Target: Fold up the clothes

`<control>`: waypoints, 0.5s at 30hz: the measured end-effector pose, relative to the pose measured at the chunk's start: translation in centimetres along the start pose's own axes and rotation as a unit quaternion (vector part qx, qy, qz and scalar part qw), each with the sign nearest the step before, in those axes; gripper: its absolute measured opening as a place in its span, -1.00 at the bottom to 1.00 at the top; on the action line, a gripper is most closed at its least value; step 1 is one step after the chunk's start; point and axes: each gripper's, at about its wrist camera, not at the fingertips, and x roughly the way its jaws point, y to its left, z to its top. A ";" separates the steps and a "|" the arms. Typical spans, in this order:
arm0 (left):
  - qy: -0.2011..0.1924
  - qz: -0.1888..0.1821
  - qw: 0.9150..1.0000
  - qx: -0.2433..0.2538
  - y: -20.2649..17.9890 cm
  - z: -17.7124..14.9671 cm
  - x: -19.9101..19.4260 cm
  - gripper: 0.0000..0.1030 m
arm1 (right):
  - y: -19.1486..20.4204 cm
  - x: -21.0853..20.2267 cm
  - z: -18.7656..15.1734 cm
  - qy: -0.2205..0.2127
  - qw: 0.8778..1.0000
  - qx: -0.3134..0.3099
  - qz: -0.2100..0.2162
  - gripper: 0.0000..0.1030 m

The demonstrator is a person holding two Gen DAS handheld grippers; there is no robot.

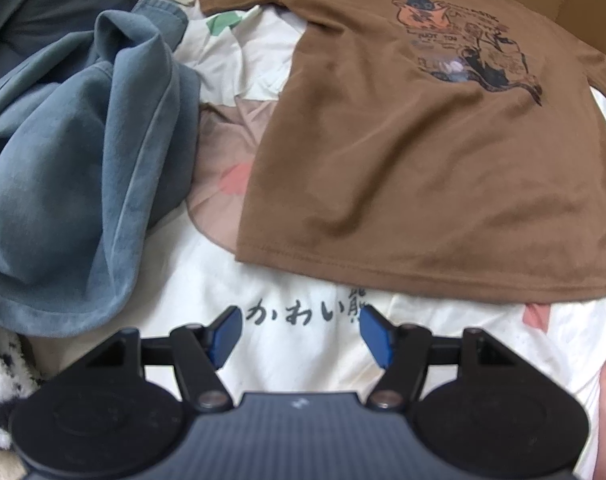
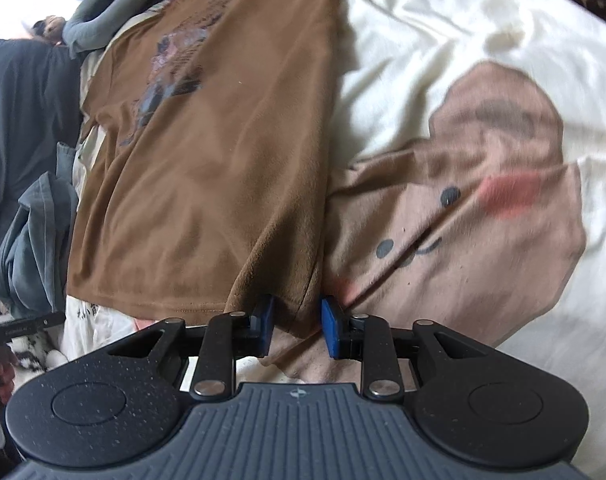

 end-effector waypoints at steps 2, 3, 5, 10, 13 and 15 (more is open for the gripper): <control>-0.001 0.000 1.000 -0.002 0.1 0.0 0.1 0.31 | 0.0 -0.1 0.0 0.000 1.000 0.001 0.002 -0.93; -0.002 0.000 1.000 -0.004 0.2 0.0 0.1 0.31 | 0.1 -0.4 0.0 -0.001 1.000 -0.003 0.001 -0.93; -0.007 0.004 1.000 -0.008 0.4 0.2 0.3 0.31 | 0.2 -0.9 0.0 -0.001 1.000 -0.009 -0.005 -0.94; -0.025 0.012 0.999 -0.021 0.9 0.7 0.7 0.31 | 0.2 -2.2 0.2 0.000 0.999 -0.026 -0.030 -0.95; -0.034 0.018 0.999 -0.026 1.2 1.2 1.3 0.31 | 0.3 -3.0 0.4 -0.005 0.998 -0.039 -0.055 -0.95; -0.041 0.024 0.998 -0.028 1.4 1.5 1.9 0.31 | 0.5 -3.4 0.5 -0.013 0.995 -0.050 -0.082 -0.95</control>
